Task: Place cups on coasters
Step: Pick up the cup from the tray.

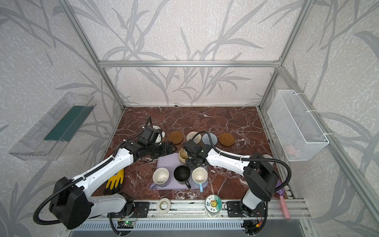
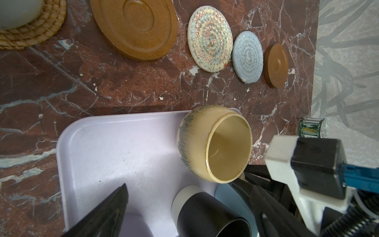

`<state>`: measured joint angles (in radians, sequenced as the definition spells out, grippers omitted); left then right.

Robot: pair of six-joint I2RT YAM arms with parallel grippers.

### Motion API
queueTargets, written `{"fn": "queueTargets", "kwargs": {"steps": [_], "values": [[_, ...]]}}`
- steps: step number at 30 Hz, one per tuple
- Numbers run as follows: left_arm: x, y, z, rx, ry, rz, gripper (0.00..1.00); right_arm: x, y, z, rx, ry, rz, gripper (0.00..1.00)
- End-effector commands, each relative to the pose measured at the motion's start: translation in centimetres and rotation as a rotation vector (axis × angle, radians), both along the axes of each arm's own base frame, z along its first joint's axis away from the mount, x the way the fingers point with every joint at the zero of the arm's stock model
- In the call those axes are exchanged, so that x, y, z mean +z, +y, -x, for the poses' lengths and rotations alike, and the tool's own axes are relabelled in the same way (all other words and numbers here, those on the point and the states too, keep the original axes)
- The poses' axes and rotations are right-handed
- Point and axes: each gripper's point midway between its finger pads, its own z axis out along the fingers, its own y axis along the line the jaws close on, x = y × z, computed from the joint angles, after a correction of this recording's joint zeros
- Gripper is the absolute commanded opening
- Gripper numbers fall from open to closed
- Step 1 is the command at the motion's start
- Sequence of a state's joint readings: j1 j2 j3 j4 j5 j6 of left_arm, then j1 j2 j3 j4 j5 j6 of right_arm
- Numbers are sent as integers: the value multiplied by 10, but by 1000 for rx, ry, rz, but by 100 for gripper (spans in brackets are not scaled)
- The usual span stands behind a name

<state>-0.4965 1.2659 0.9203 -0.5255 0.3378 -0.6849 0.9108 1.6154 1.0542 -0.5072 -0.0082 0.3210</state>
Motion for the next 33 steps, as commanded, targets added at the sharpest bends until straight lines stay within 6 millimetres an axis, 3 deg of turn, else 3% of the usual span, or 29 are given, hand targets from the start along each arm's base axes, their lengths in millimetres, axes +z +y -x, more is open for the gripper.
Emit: {"fn": "queueTargets", "kwargs": {"steps": [1, 3, 19, 33], "values": [[1, 0, -4, 12, -5, -11, 95, 30, 11, -9, 4, -64, -53, 3], [2, -1, -5, 11, -7, -9, 95, 36, 11, -9, 3, -72, -61, 0], [10, -7, -13, 10, -23, 13, 95, 61, 10, -10, -11, -119, -111, 0], [-1, -6, -10, 15, 4, 4, 95, 24, 6, 1, 44, -22, -6, 0]]}}
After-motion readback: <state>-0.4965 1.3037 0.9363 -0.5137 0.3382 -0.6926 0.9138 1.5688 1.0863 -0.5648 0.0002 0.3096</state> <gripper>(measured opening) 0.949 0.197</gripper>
